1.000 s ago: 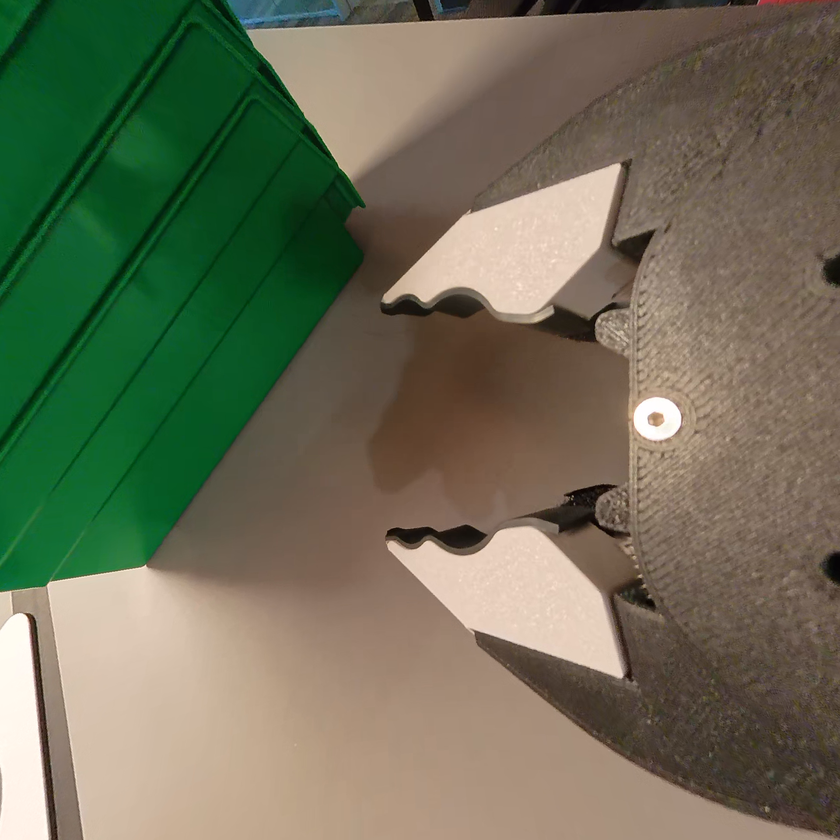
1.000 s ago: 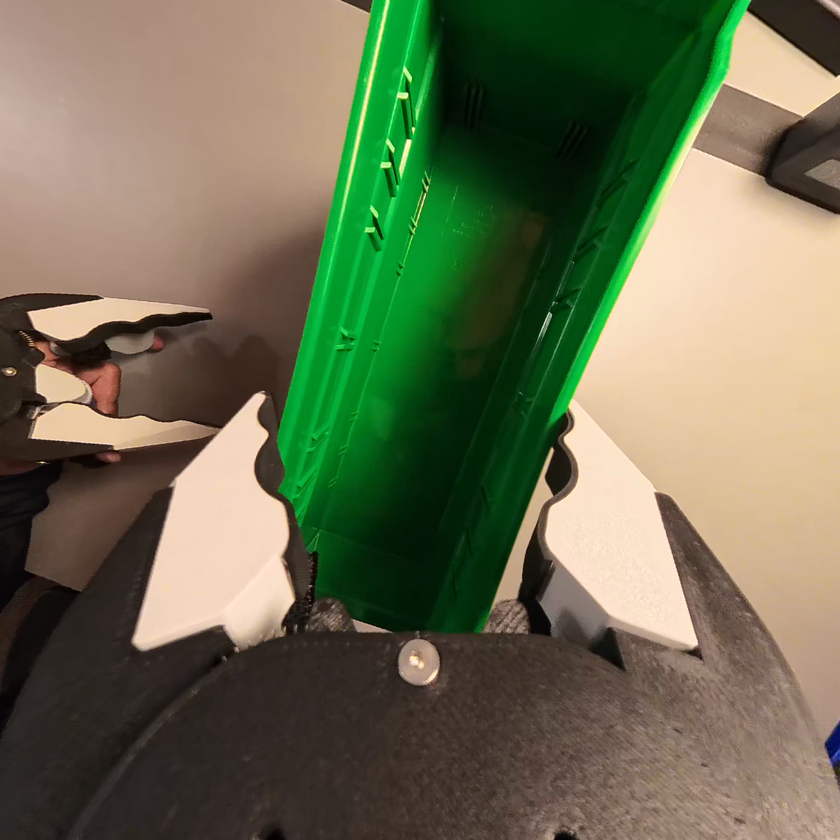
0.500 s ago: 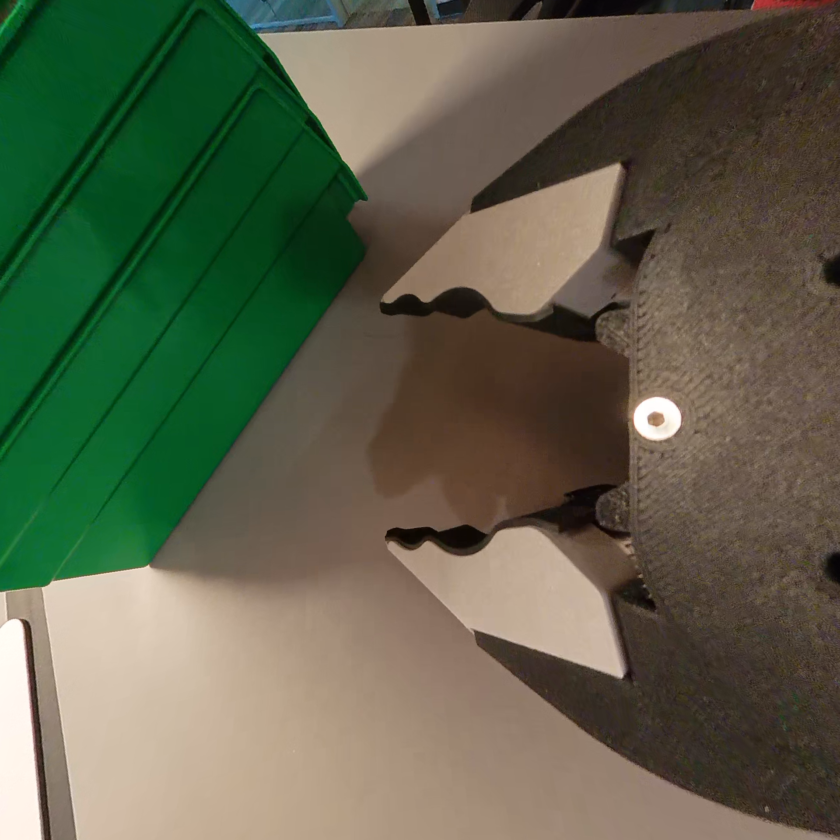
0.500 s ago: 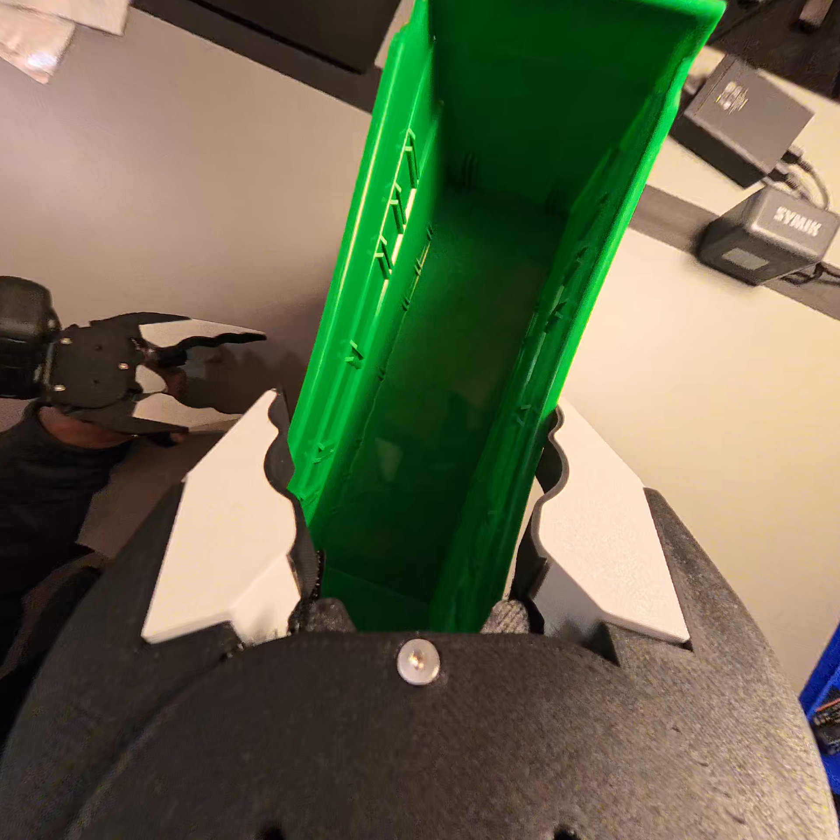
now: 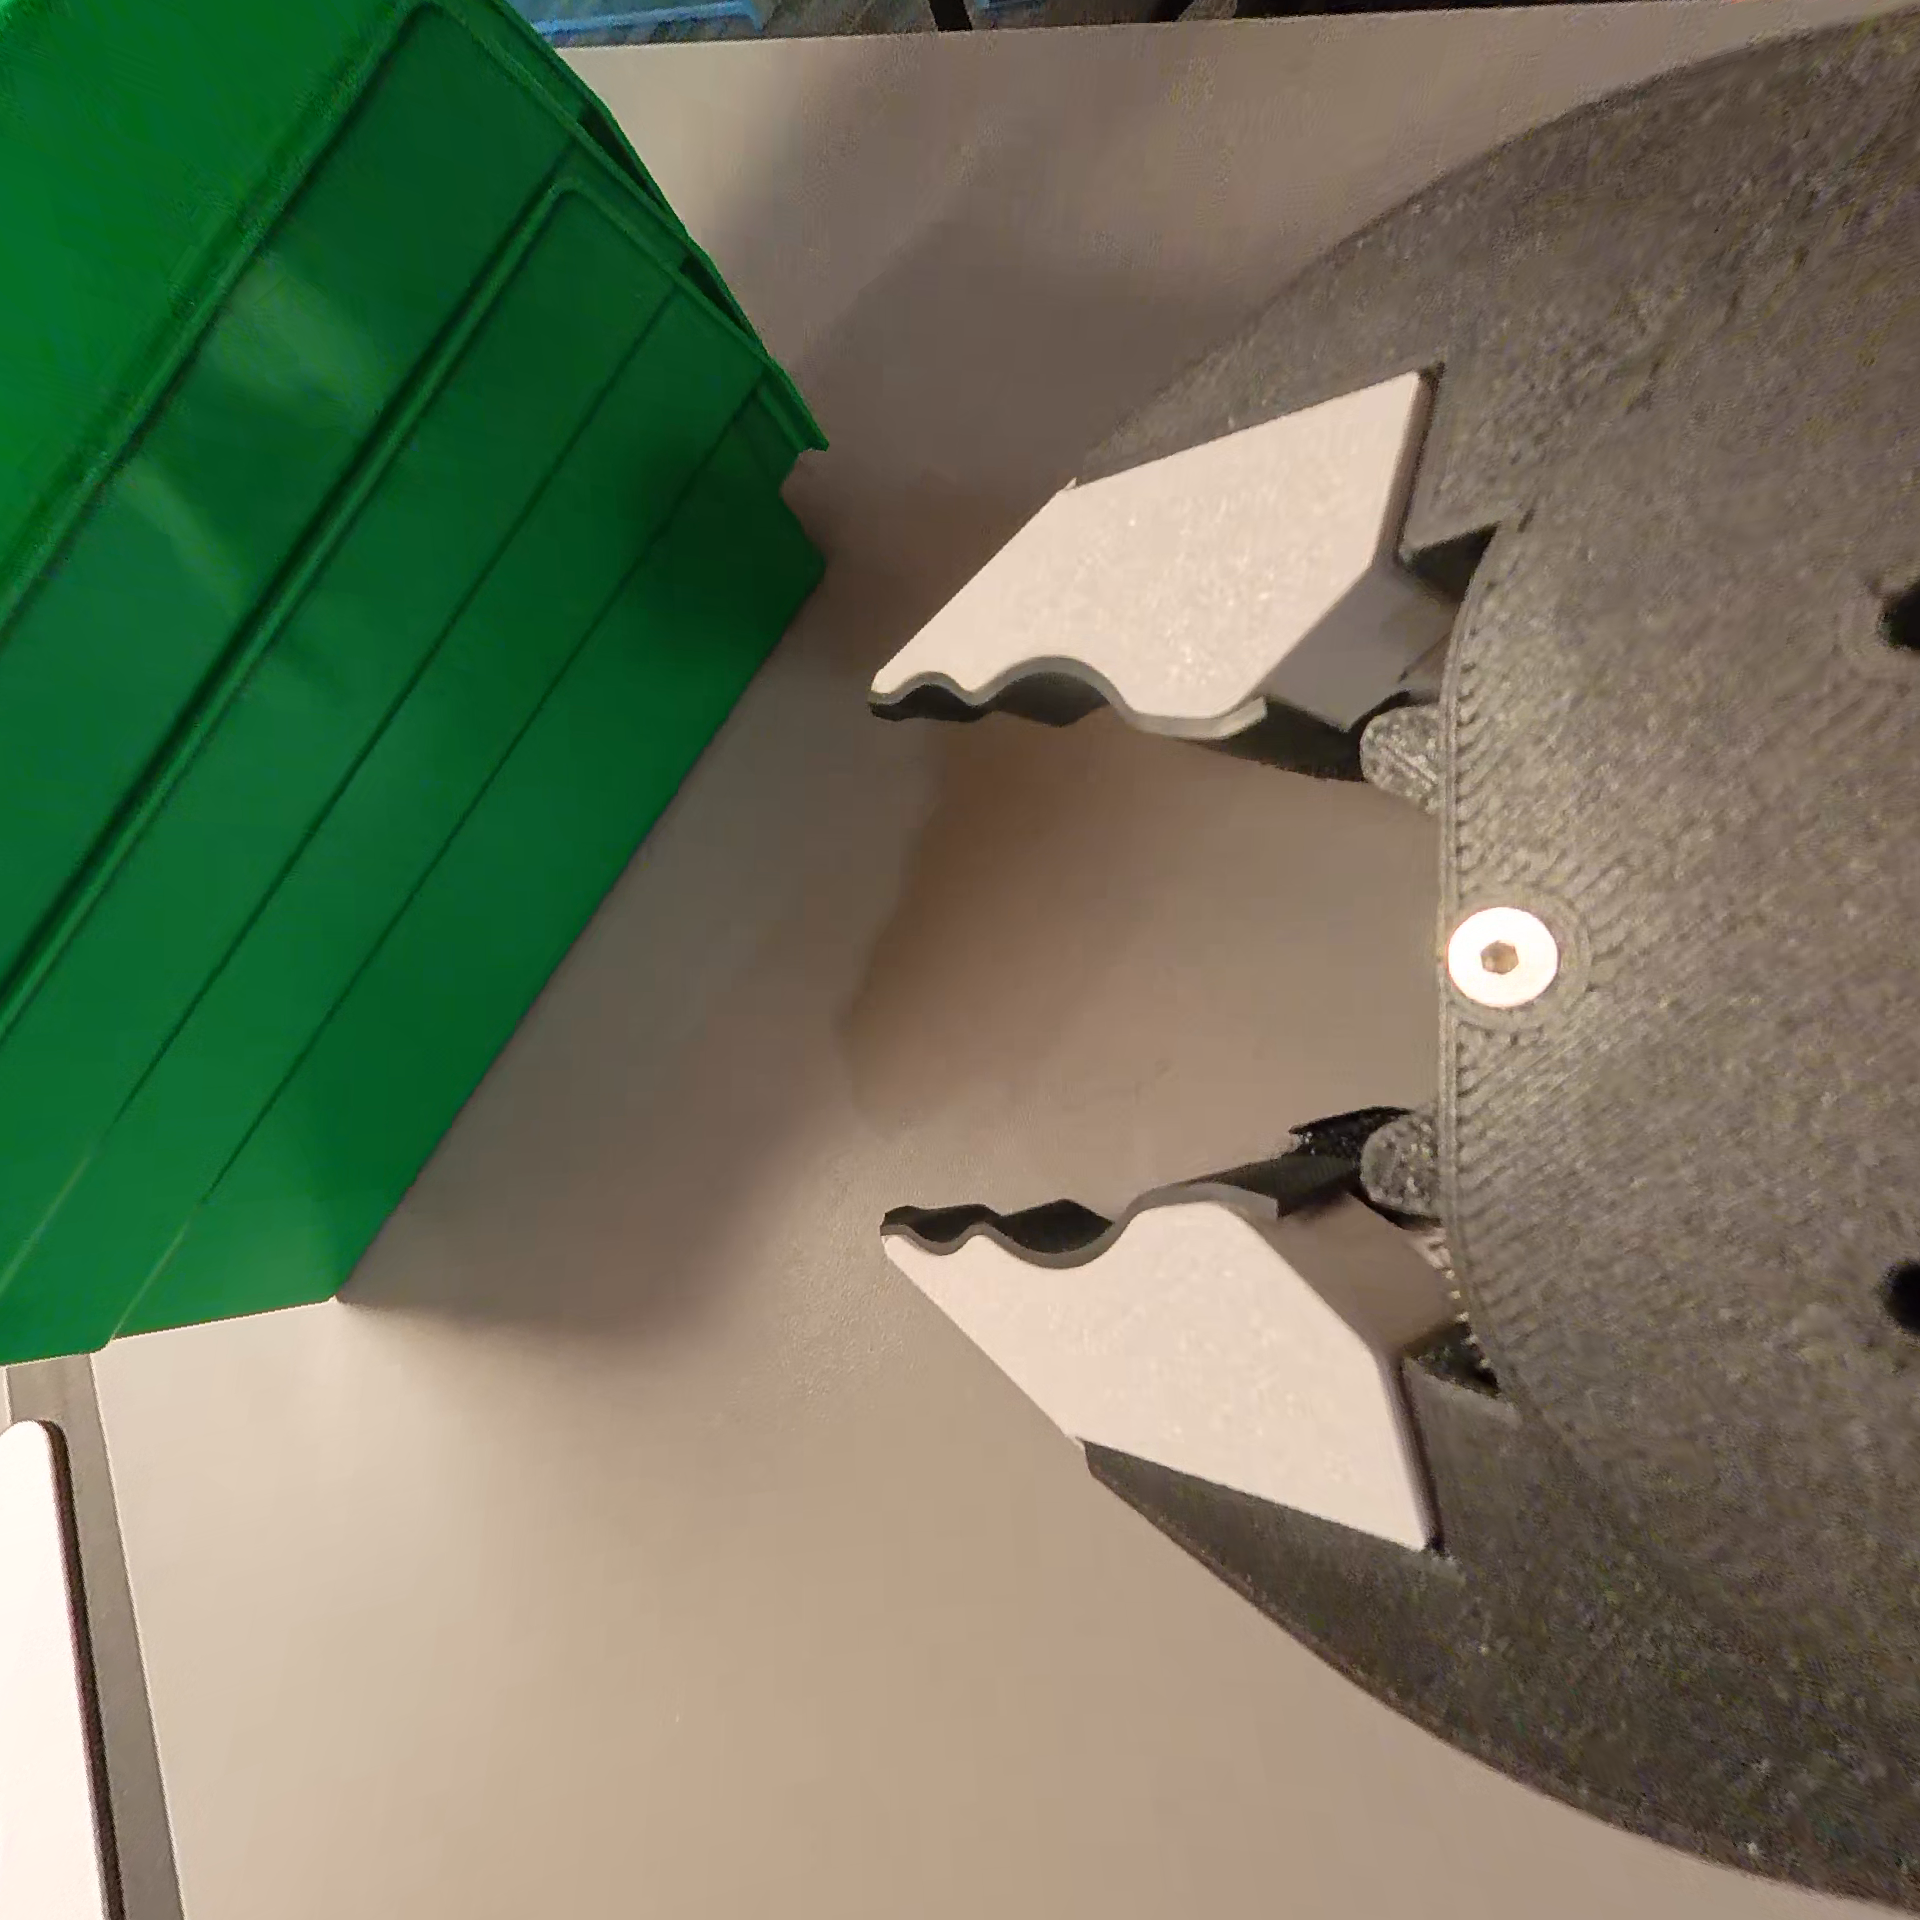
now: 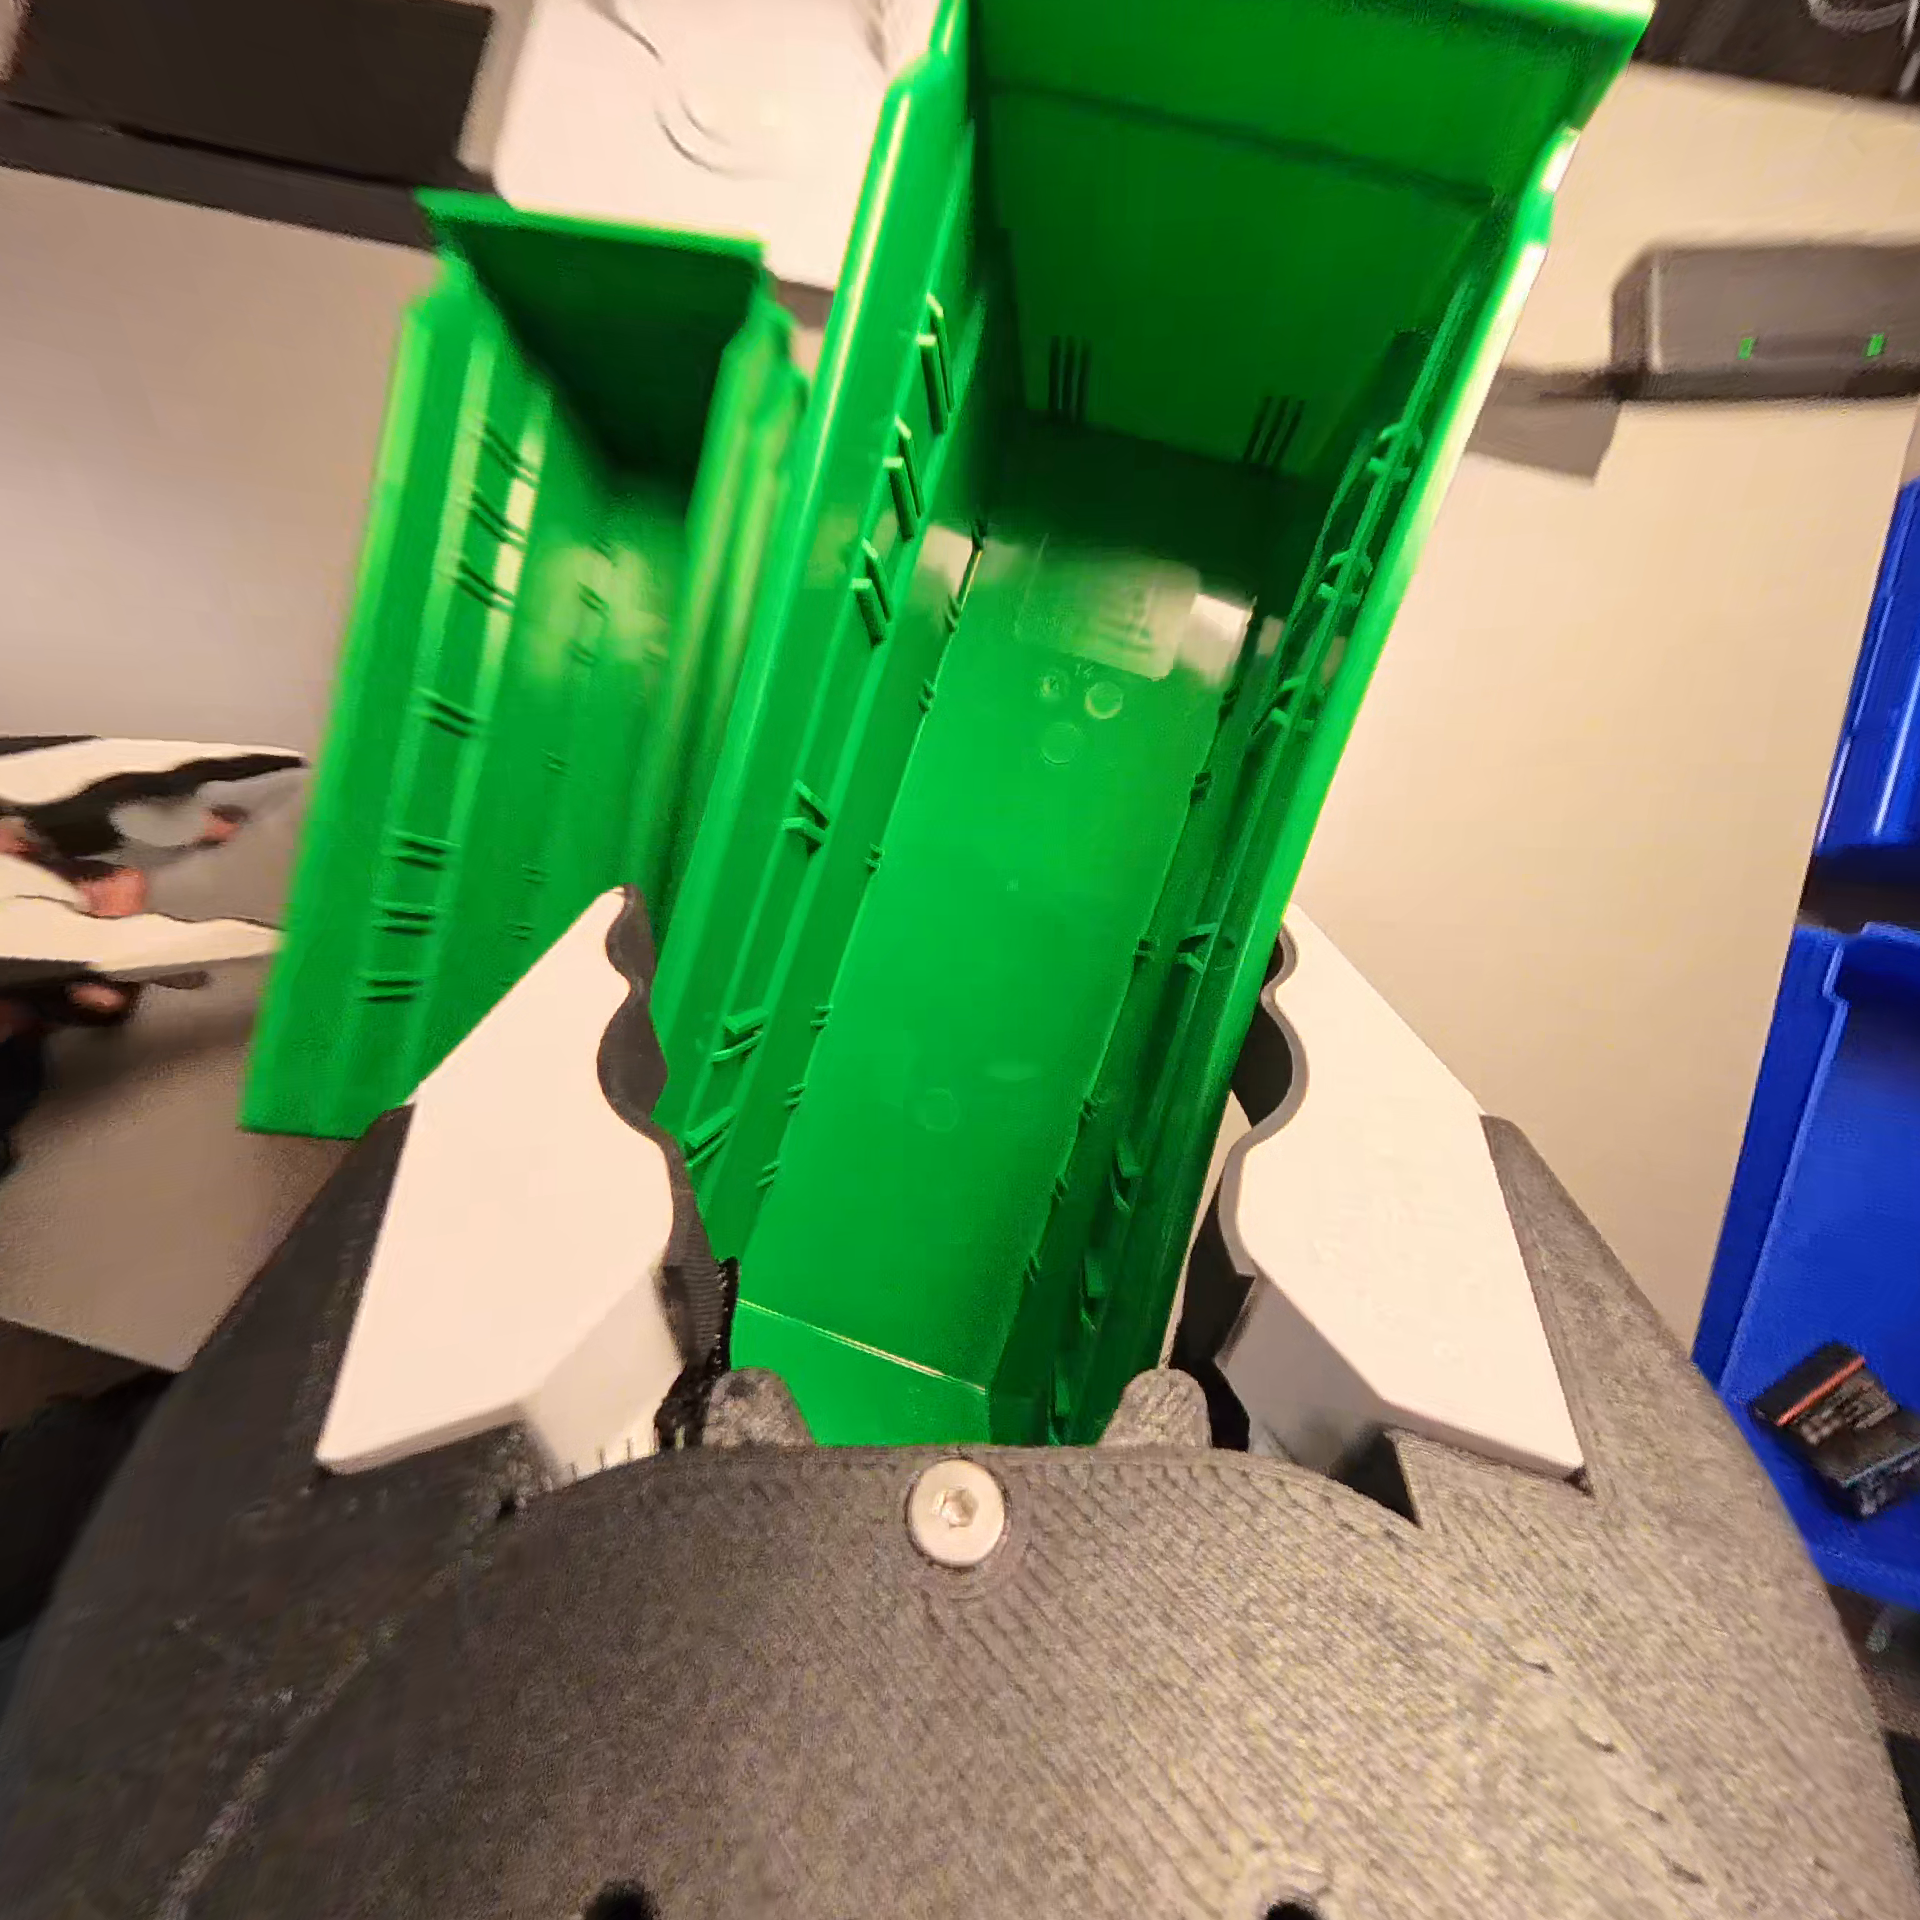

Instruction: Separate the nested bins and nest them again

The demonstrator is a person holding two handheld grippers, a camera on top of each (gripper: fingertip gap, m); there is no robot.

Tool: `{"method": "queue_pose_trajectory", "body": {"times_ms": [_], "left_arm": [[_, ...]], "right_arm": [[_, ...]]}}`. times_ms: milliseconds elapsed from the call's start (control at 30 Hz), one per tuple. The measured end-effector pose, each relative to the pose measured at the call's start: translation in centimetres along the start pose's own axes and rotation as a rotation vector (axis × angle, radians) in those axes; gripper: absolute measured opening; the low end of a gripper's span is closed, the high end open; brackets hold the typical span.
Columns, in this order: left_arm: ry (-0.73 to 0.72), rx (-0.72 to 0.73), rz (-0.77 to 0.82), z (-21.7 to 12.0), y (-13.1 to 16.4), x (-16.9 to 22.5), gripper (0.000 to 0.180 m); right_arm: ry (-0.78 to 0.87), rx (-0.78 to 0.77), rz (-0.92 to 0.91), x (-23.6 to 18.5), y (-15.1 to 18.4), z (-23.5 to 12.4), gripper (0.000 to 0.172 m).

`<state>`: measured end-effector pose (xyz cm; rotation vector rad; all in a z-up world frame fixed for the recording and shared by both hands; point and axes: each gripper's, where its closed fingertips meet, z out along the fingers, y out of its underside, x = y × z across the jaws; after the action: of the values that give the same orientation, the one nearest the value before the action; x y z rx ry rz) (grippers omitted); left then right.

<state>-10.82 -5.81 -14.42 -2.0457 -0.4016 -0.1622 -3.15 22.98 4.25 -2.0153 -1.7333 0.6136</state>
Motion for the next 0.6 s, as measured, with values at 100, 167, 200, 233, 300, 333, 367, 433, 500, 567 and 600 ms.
{"method": "queue_pose_trajectory", "body": {"times_ms": [100,167,200,233,300,333,367,433,500,567,600], "left_arm": [[0.002,0.004,-0.007,-0.1,-0.1,0.0,0.093],[0.005,0.007,-0.013,-0.1,-0.1,-0.1,0.093],[0.007,0.007,-0.015,-0.1,-0.1,-0.1,0.092],[0.008,0.007,-0.016,-0.1,-0.1,-0.1,0.092],[0.011,0.004,-0.016,-0.1,-0.1,0.0,0.092],[0.012,0.003,-0.016,0.0,-0.1,0.0,0.092],[0.012,0.002,-0.015,0.0,-0.1,0.0,0.092],[0.011,-0.001,-0.012,0.0,0.0,0.0,0.092],[0.010,-0.003,-0.009,0.0,0.0,0.0,0.092],[0.011,-0.005,-0.007,0.0,0.0,0.1,0.092],[0.012,-0.006,-0.007,0.0,0.0,0.1,0.092]], "right_arm": [[0.014,-0.052,0.049,3.2,3.2,3.1,0.114],[0.018,-0.080,0.064,4.8,5.1,4.8,0.114],[0.020,-0.091,0.070,5.5,5.9,5.6,0.114],[0.021,-0.100,0.074,6.2,6.6,6.3,0.114],[0.023,-0.118,0.073,7.2,7.9,7.5,0.115],[0.025,-0.129,0.069,7.6,8.5,8.0,0.116],[0.027,-0.141,0.067,7.9,9.2,8.5,0.117],[0.027,-0.164,0.063,8.2,10.5,9.3,0.121],[0.020,-0.169,0.053,8.2,11.5,10.1,0.132],[0.004,-0.126,0.063,8.0,11.4,10.0,0.131],[0.001,-0.120,0.058,7.9,11.5,9.8,0.131]]}}
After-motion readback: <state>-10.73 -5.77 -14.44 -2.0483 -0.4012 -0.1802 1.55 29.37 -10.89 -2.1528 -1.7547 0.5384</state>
